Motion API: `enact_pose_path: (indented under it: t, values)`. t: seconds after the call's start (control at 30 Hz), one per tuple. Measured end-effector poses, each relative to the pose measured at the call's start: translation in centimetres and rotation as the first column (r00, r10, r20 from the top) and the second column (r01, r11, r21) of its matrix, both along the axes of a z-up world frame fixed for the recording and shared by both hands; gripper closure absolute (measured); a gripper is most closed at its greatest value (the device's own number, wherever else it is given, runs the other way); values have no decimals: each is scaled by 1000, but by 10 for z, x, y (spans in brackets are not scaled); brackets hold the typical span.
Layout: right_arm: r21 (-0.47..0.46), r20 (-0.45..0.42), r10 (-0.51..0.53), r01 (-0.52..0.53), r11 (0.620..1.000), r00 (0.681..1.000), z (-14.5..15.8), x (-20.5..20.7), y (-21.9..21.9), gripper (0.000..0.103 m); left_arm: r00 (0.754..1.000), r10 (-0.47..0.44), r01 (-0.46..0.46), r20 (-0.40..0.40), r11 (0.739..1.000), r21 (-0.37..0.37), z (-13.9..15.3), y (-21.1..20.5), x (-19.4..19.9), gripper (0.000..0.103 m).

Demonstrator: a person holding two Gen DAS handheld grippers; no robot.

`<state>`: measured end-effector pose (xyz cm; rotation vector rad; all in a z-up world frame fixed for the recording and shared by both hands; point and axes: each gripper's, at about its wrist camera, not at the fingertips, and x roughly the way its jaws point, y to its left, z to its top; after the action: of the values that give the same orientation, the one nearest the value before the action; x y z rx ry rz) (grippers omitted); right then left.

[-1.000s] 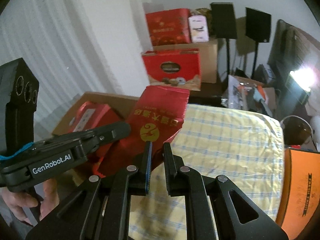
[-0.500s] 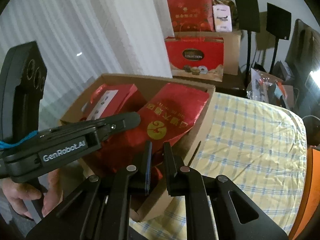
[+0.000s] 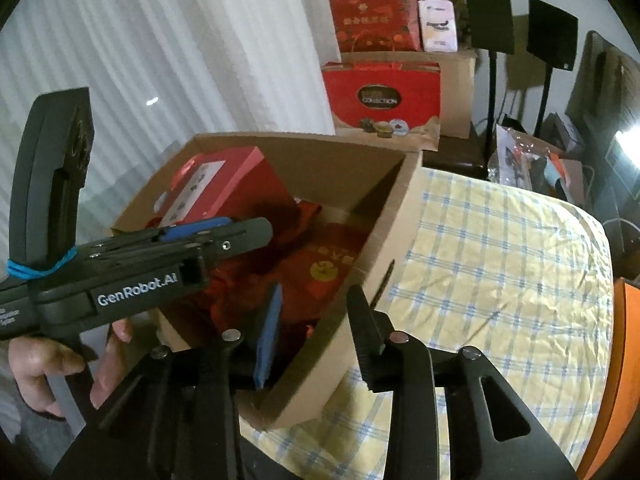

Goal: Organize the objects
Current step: 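Open the left gripper and withdraw both grippers from the box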

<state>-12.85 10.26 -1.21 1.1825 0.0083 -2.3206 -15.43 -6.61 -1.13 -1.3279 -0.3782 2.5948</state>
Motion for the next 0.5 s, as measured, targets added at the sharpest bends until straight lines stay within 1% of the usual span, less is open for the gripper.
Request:
enact_pose_path:
  t: [0.03,0.07,0.1,0.13,0.17,0.27,0.33,0.47,0.5]
  values:
    - [1,-7,-6,6,1000,1000,2,2,3,63,1000,-5,5,-13,1000,-12,3,2,2,47]
    - [4,-16,-13,13,1000,1000,3,4,7,59,1000,-6,6,-22,1000,-26,5,4,4,42]
    - [8,-24,-21,21,1000,999,5,6,10,57,999,-7,5,-31,999,-41,7,5,5,34]
    - [13,-34,-30,30,999,999,7,8,13,53,999,-5,2,-48,998,-65,9,9,9,28]
    - [19,-47,-41,42,999,998,8,10,17,49,998,-5,1,-56,997,-76,10,10,10,26]
    - [32,-73,-64,67,997,995,13,15,25,43,997,-12,5,-70,995,-102,13,16,16,24]
    - [42,-86,-75,78,996,994,14,17,29,38,997,-21,13,-75,994,-104,14,20,19,18]
    - [70,-116,-94,102,992,989,18,23,40,25,995,-31,20,-90,993,-117,17,25,25,13]
    - [72,-119,-96,105,992,988,19,25,43,24,995,-33,22,-93,992,-124,18,26,26,11]
